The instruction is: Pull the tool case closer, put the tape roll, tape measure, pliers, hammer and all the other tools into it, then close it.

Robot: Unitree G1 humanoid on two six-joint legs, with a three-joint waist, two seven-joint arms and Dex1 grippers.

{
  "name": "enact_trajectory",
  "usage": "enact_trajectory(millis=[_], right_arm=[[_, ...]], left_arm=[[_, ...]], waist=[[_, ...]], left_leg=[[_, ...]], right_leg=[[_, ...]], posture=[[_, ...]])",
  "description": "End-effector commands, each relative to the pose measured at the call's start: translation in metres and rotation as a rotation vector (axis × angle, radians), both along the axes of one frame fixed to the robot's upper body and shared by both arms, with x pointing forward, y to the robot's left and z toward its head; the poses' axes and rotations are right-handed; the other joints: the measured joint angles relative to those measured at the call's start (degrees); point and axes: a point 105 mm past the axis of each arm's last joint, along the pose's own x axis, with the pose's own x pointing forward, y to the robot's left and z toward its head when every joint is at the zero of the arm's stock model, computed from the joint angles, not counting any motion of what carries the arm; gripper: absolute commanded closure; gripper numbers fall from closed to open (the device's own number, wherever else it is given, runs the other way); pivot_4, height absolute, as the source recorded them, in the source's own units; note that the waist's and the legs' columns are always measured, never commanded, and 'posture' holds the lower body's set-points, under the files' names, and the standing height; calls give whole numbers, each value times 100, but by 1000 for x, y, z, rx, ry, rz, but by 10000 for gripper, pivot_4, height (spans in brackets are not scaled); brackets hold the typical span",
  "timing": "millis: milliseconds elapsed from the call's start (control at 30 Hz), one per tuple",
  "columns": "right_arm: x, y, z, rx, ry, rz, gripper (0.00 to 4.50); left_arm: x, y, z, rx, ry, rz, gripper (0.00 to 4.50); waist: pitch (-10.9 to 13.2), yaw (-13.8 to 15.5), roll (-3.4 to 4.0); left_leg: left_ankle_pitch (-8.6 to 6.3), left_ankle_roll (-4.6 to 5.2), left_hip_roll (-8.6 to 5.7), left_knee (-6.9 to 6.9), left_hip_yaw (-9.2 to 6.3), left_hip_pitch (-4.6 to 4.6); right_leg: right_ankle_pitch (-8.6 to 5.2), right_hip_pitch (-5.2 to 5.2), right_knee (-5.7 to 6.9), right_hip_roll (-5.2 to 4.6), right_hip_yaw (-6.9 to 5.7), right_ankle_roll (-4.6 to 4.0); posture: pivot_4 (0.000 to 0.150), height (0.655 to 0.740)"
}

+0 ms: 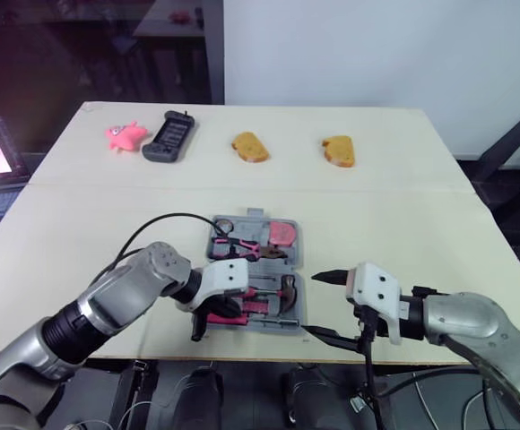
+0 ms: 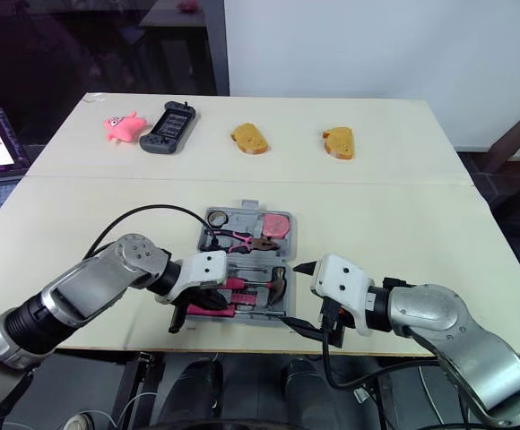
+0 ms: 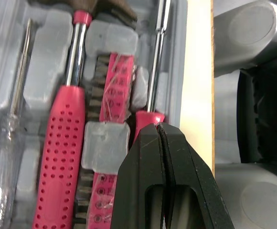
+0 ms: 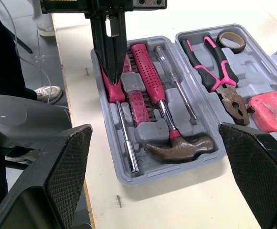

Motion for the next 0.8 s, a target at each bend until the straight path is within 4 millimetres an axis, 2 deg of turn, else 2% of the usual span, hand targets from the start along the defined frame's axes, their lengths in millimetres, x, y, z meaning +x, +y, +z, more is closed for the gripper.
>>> enact_trajectory(millis=[33,233,433,500,633,700,800], right_arm=[[-3,3,6,9,-28,7,0],[-4,2,6,8,-27,5,0],[-5,1,6,4,-23,4,0],[-4,1,7,7,-23,0,0],[-2,0,7,16,-26,-16,0],[7,-3,5,28,-26,-71,0],[25,-8,0,50,-18,-186,0]], left_arm=[[-3,0,-12,26,-2,-21,44592],[-4,9,-31,87,8,-11,44592],[-2,9,-35,78,14,2,44592],[-2,8,-27,39,13,-3,44592],[-1,0,6,-147,27,23,44592],[4,15,32,-253,27,85,44592],[24,52,42,-298,-64,259,44592]], waist=[[0,6,0],[-2,3,4],[-7,18,11],[-7,12,11],[-3,-14,11],[0,-21,6],[2,-51,8]], left_leg=[[0,0,0,0,0,0],[0,0,0,0,0,4],[0,0,-1,2,0,5],[0,0,-1,2,0,5],[0,0,1,0,0,3],[0,0,2,-2,0,0],[0,1,9,-6,0,3]], right_leg=[[0,0,0,0,0,0],[0,3,0,0,0,-1],[-1,8,0,-1,1,-2],[-1,8,0,-1,1,-2],[0,2,0,-1,0,-1],[0,-2,0,0,-1,-1],[1,-5,1,3,-3,-3]], posture=[[1500,7400],[1500,7400],[1500,7400],[1500,7400],[1500,7400],[1500,7400],[1500,7400]])
